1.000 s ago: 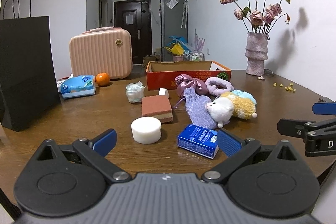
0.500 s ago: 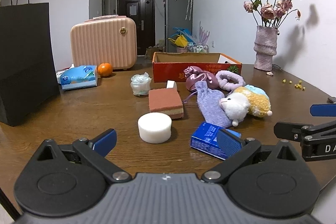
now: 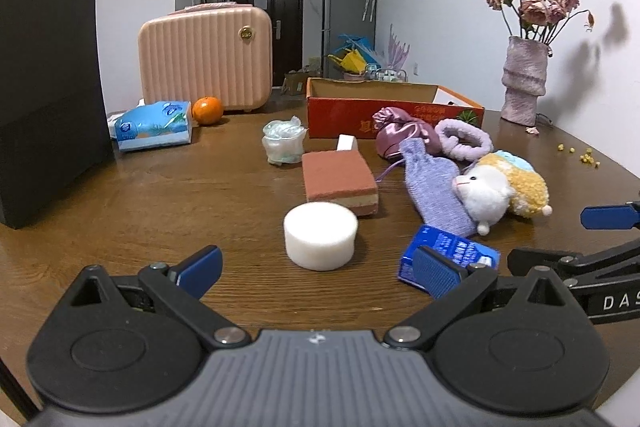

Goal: Organize soft objects
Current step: 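Move the right tool to the blue tissue pack and close on it, then lift the tissue pack with the right tool while the left tool approaches the white round sponge, then close the left tool on the white round sponge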

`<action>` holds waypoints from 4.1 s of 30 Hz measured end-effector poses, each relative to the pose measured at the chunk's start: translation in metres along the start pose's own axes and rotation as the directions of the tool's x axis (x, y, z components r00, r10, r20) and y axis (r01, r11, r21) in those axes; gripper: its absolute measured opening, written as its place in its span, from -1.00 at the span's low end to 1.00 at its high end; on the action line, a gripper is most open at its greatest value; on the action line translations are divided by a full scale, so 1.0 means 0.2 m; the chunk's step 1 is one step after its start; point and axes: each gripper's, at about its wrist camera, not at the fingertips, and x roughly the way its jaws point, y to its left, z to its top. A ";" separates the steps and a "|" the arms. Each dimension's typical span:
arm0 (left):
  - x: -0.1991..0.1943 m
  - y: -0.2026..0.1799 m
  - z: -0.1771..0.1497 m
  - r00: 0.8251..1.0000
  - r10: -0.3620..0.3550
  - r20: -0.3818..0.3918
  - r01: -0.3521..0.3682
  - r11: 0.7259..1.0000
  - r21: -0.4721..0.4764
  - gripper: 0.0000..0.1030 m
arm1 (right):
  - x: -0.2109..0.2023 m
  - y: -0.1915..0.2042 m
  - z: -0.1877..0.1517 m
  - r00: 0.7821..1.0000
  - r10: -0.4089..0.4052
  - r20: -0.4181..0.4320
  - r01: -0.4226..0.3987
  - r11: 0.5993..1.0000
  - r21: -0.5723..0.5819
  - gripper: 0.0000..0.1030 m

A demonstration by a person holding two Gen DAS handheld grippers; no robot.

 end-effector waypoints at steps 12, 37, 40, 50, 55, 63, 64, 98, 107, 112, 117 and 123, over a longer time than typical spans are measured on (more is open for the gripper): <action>0.09 0.09 -0.02 0.999 0.036 -0.035 -0.037 0.999 -0.035 1.00 | 0.20 0.08 0.01 0.996 0.048 -0.073 -0.052 0.997 -0.051 0.97; 0.14 0.17 -0.04 0.996 0.069 -0.063 -0.073 0.996 -0.059 1.00 | 0.34 0.15 0.02 0.979 0.168 -0.114 -0.177 0.981 -0.079 0.07; 0.14 0.16 -0.03 0.996 0.066 -0.061 -0.069 0.996 -0.057 1.00 | 0.33 0.14 0.02 0.980 0.171 -0.106 -0.179 0.981 -0.073 0.03; 0.14 0.09 0.01 0.999 0.035 -0.042 -0.036 0.999 -0.029 1.00 | 0.22 0.04 0.02 0.990 0.134 -0.051 -0.136 0.990 -0.041 0.02; 0.14 0.03 0.03 0.999 0.017 -0.036 -0.018 1.000 -0.009 1.00 | 0.15 -0.03 0.01 0.994 0.104 -0.019 -0.105 0.994 -0.017 0.02; 0.14 -0.08 0.07 1.000 -0.014 -0.028 0.015 1.000 0.026 1.00 | 0.08 -0.18 -0.01 0.999 0.043 0.013 -0.043 0.999 0.029 0.02; 0.15 -0.08 0.07 0.999 -0.018 -0.026 0.019 0.999 0.031 1.00 | 0.07 -0.19 -0.01 0.999 0.035 0.015 -0.035 0.999 0.035 0.02; 0.47 -0.06 0.12 0.992 -0.007 -0.128 0.008 1.000 0.011 0.61 | 0.16 -0.36 0.03 0.992 -0.130 0.010 0.128 0.987 0.098 0.02; 0.52 -0.04 0.12 0.984 -0.026 -0.174 0.025 1.000 -0.009 0.15 | 0.15 -0.35 0.02 0.992 -0.125 0.007 0.124 0.988 0.092 0.02; 0.51 -0.05 0.12 0.987 -0.029 -0.159 0.028 1.000 -0.007 0.14 | 0.15 -0.35 0.03 0.992 -0.125 0.008 0.124 0.988 0.093 0.02; 0.49 -0.05 0.12 0.990 -0.029 -0.141 0.029 1.000 -0.006 0.14 | 0.13 -0.34 0.03 0.992 -0.123 0.015 0.121 0.988 0.091 0.02; 0.45 -0.05 0.13 0.992 -0.027 -0.124 0.026 1.000 -0.010 0.14 | 0.10 -0.34 0.04 0.992 -0.120 0.029 0.117 0.989 0.089 0.02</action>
